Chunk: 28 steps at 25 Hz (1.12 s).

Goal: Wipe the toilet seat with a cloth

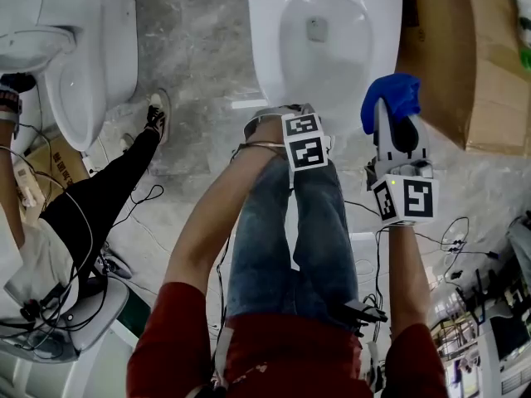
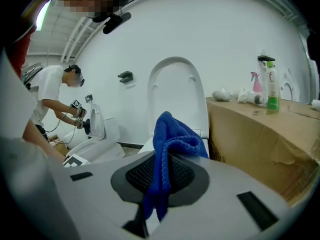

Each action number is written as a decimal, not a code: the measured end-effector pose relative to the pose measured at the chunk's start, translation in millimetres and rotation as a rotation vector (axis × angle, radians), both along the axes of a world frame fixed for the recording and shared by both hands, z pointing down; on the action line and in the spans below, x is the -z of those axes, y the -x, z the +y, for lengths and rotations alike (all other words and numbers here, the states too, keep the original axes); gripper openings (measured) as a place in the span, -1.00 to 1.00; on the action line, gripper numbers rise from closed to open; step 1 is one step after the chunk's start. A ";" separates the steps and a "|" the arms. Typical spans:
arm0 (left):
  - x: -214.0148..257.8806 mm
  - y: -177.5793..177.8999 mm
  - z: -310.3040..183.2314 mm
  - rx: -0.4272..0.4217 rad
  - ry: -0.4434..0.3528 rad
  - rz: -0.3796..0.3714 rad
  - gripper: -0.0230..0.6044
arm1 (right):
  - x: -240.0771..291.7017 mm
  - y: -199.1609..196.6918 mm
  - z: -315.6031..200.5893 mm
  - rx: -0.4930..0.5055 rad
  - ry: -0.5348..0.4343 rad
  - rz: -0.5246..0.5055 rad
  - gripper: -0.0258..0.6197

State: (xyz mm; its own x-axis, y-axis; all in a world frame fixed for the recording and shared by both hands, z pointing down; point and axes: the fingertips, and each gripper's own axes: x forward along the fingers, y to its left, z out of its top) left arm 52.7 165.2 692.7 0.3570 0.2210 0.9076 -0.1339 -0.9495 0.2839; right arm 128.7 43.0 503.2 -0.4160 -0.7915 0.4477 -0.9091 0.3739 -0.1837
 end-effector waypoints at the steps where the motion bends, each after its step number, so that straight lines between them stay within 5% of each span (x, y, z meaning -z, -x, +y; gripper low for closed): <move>1: 0.8 -0.9 -2.2 0.015 -0.001 0.008 -0.87 | -0.4 -0.2 -2.5 -0.001 0.001 -0.001 -0.73; 6: 25.5 -11.7 -43.8 0.228 -0.083 0.138 -0.87 | 4.0 -0.9 -17.7 -0.004 -0.014 -0.002 -0.73; 12: 96.2 -7.0 -140.7 0.532 -0.430 0.376 -0.87 | 16.1 8.1 -46.7 -0.015 -0.044 -0.032 -0.73; 19: 187.2 43.9 -226.5 0.925 -0.776 0.697 -0.87 | 27.7 29.4 -97.6 -0.043 -0.124 -0.112 -0.73; 23: 226.2 69.9 -242.4 0.951 -0.947 0.757 -0.87 | 23.0 42.6 -115.9 -0.033 -0.145 -0.095 -0.73; 28: 241.0 81.6 -241.2 0.956 -1.022 0.752 -0.87 | -8.8 51.0 -148.9 -0.026 -0.100 -0.015 -0.73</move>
State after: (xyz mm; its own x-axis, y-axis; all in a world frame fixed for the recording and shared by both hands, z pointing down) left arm -28.9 -76.0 451.8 0.4172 -0.9047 0.0864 -0.8972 -0.4252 -0.1196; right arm 77.6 -105.9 512.0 -0.4005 -0.8426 0.3602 -0.9163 0.3670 -0.1603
